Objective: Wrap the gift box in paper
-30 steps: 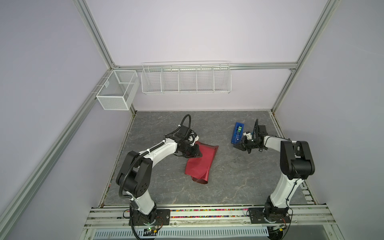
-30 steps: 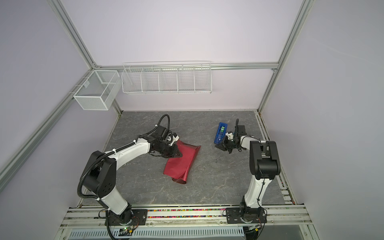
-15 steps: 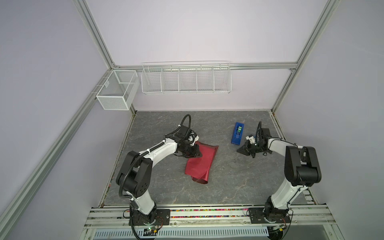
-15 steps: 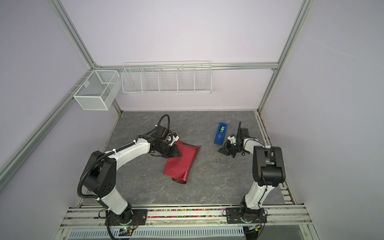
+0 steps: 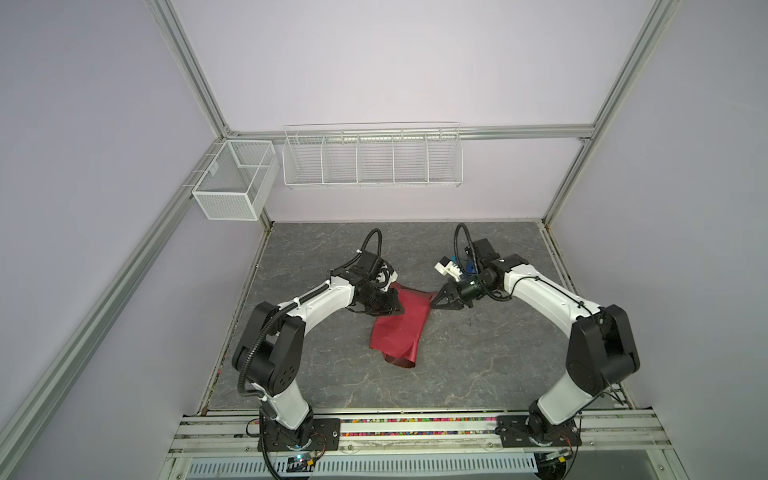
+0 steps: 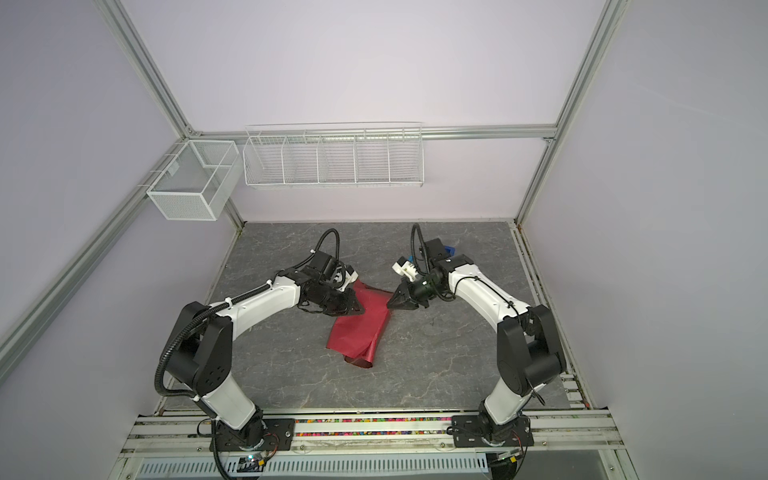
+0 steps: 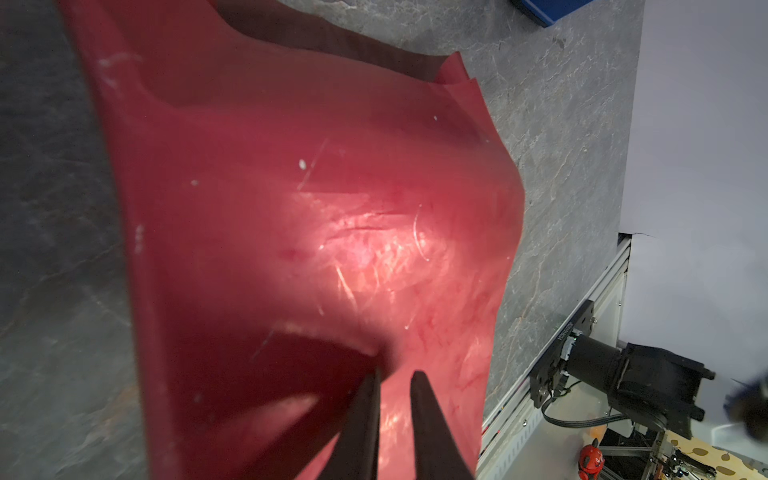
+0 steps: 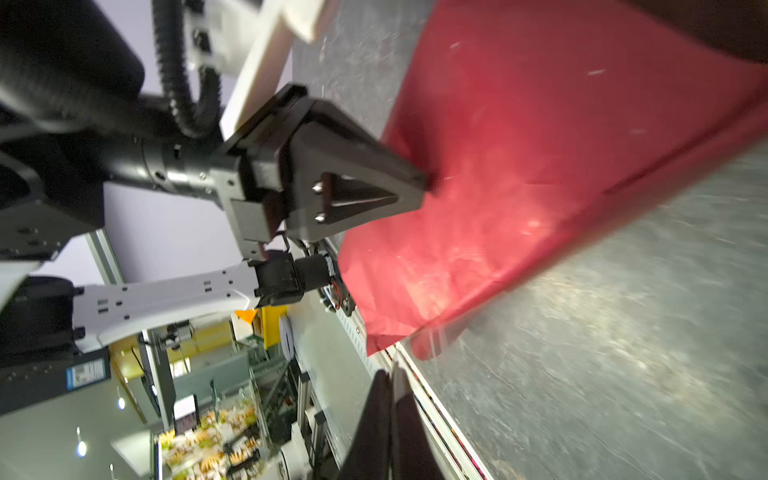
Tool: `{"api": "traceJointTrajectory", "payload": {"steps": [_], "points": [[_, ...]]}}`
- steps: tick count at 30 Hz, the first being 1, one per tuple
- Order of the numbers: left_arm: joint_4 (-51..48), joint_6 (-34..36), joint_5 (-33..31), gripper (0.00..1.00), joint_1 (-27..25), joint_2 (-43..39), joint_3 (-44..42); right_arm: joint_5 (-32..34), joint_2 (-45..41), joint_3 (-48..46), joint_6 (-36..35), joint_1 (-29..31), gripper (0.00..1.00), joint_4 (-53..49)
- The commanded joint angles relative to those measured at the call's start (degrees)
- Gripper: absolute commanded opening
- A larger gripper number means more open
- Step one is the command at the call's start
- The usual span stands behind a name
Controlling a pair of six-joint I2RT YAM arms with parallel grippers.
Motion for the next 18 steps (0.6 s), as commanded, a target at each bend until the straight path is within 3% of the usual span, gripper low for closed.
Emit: {"api": "traceJointTrajectory", "payload": {"steps": [1, 5, 18], "points": [[-6.3, 0.2, -4.8, 0.17, -0.5, 3.6, -3.5, -0.2, 4.8, 3.9, -4.1, 4.7, 0.06, -5.9], [-6.4, 0.2, -4.8, 0.17, -0.5, 3.5, -3.5, 1.9, 9.1, 6.0, -5.7, 7.1, 0.07, -8.0], [-6.9, 0.4, -4.9, 0.17, -0.5, 3.2, -3.2, 5.5, 15.1, 7.3, -7.4, 6.0, 0.07, -10.6]]}}
